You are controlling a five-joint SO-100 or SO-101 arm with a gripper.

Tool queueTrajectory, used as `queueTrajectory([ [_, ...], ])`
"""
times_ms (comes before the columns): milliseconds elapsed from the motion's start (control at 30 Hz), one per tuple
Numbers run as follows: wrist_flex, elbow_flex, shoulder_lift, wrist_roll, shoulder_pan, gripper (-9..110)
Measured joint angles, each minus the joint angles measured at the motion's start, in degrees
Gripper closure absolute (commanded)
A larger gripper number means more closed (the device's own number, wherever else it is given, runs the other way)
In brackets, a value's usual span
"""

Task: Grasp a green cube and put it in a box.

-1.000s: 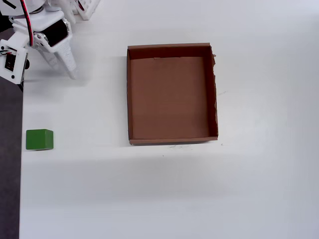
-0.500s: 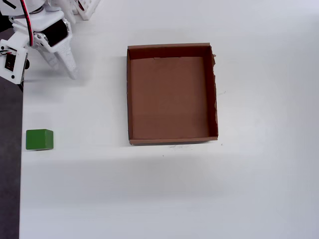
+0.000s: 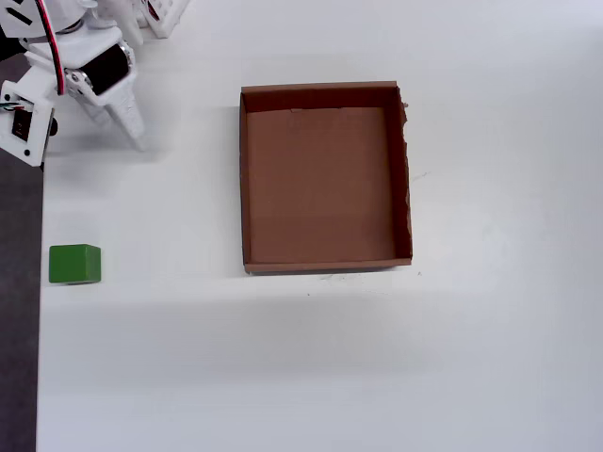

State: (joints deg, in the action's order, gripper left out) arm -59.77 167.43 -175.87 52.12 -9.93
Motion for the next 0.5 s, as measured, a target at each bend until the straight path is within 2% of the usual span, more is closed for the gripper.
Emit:
queueTrajectory([
  [300, 4.04, -19.16, 22.94, 3.34, -4.75, 79],
  [500, 18.11, -21.88, 38.06, 10.90, -7.82, 76],
])
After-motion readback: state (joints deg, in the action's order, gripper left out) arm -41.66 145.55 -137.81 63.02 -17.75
